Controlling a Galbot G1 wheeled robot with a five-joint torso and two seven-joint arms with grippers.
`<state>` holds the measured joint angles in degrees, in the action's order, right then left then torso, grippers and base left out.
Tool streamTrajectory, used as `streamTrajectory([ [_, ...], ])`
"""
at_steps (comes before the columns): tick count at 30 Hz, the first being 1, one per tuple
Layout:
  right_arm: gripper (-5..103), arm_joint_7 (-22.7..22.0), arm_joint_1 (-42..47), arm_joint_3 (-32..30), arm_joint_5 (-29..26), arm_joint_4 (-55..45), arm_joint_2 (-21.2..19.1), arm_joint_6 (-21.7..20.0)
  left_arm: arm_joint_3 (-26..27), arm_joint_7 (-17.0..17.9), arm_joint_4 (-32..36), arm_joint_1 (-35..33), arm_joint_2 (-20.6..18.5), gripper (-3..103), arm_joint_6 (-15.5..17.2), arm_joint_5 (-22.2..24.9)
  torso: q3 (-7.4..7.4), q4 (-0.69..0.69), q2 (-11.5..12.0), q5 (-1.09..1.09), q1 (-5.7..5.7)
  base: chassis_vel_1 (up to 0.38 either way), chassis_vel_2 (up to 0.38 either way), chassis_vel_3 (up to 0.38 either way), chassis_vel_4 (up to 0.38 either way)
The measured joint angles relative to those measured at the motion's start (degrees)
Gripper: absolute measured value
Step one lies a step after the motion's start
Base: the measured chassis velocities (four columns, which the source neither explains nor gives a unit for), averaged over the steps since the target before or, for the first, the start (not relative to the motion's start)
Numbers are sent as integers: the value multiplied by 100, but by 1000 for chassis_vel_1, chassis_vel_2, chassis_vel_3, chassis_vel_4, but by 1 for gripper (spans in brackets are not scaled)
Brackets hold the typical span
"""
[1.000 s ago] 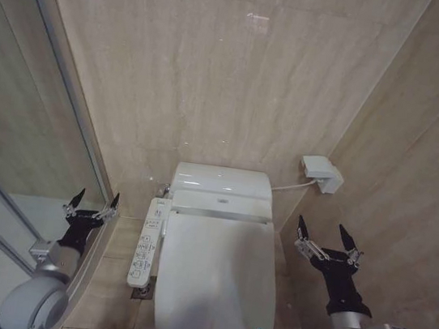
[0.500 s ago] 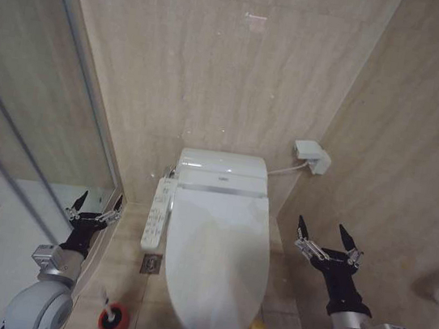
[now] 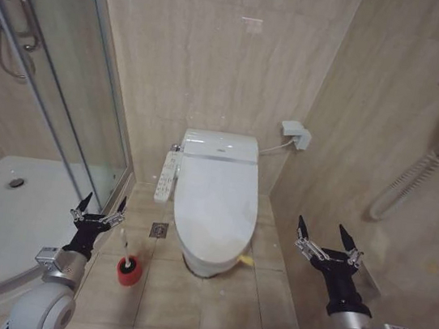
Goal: Open the toilet lid, clean the toilet bowl with a toilet brush, close the toilet lid, and flush.
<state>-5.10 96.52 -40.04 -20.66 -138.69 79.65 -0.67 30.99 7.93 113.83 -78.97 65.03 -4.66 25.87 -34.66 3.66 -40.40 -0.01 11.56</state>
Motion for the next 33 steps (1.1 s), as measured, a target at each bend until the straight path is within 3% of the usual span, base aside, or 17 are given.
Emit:
streamTrajectory([
  [14, 100, 0, -6, 0, 0, 0, -1, 0, 15, -66, -47, -12, 39, 100, -68, -24, -4, 0, 6, 2, 11, -18, 33, 23, -35],
  [23, 100, 0, -4, 0, 1, 0, -1, 0, 66, -87, -48, -62, 66, 100, -119, -48, -2, 1, 4, 0, 6, 232, -50, -228, 29],
  [33, 100, 2, -3, 1, 0, -1, 0, 0, -6, -142, -221, -148, 151, 100, -405, -187, -1, -1, 0, -2, 2, 263, -15, -247, 27],
])
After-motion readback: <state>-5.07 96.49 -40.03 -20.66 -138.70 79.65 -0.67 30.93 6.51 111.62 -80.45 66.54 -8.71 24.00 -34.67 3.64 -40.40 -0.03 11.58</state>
